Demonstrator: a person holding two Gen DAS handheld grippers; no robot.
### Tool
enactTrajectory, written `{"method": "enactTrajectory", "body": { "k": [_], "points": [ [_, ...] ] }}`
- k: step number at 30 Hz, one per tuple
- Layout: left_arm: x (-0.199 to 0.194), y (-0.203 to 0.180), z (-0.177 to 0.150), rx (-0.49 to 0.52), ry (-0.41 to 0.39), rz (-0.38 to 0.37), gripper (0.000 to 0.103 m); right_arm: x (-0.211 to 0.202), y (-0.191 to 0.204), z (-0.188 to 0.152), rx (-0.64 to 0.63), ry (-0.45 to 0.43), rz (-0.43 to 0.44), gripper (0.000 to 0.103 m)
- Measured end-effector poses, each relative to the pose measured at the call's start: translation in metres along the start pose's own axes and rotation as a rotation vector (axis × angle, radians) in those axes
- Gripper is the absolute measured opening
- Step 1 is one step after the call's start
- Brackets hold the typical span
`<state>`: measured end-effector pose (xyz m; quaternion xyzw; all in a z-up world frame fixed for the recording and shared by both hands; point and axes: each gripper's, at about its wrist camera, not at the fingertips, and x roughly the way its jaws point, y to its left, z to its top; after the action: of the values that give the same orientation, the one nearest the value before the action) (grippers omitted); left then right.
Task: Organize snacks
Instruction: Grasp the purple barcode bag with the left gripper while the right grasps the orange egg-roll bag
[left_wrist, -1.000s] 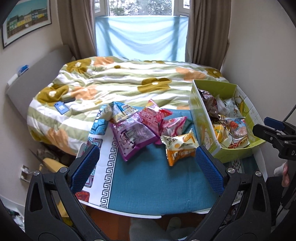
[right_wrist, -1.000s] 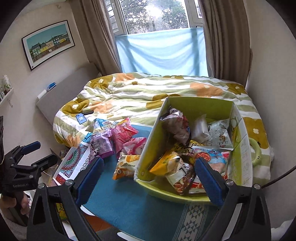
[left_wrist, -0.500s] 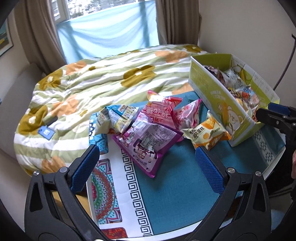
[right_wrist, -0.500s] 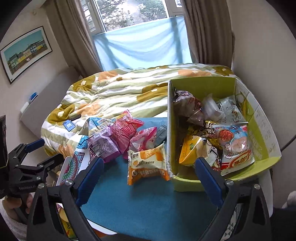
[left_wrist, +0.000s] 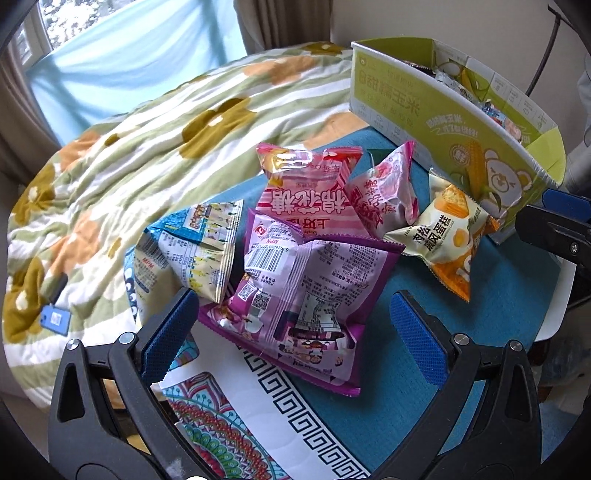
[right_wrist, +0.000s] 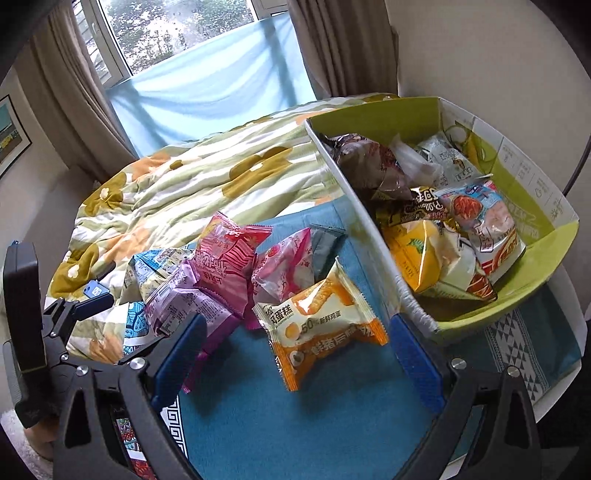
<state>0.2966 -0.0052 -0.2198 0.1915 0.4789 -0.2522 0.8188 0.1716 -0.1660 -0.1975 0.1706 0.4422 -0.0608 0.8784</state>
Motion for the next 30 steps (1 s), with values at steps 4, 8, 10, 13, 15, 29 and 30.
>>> {"method": "enactTrajectory", "body": {
  "k": [4, 8, 10, 13, 15, 29, 30],
  "points": [
    [0.018, 0.0, 0.0, 0.04, 0.022, -0.028, 0.102, 0.014, 0.004, -0.006, 0.044, 0.02, -0.034, 0.098],
    [0.032, -0.005, -0.001, 0.102, 0.041, -0.005, 0.102, 0.024, 0.0, -0.011, 0.103, 0.03, -0.08, 0.098],
    [0.038, -0.007, -0.002, 0.125, 0.051, -0.001, 0.102, 0.028, -0.005, -0.014, 0.14, 0.033, -0.096, 0.098],
    [0.048, -0.01, -0.004, 0.147, 0.071, -0.009, 0.102, 0.035, -0.011, -0.017, 0.195, 0.044, -0.096, 0.098],
    [0.054, -0.012, -0.005, 0.156, 0.089, -0.018, 0.102, 0.041, -0.014, -0.018, 0.229, 0.051, -0.092, 0.098],
    [0.051, -0.022, -0.012, 0.215, 0.058, -0.059, 0.084, 0.064, -0.022, -0.017, 0.401, 0.012, -0.148, 0.098],
    [0.049, -0.022, -0.013, 0.212, 0.056, -0.063, 0.083, 0.066, -0.024, -0.017, 0.43, 0.009, -0.149, 0.098]
  ]
}}
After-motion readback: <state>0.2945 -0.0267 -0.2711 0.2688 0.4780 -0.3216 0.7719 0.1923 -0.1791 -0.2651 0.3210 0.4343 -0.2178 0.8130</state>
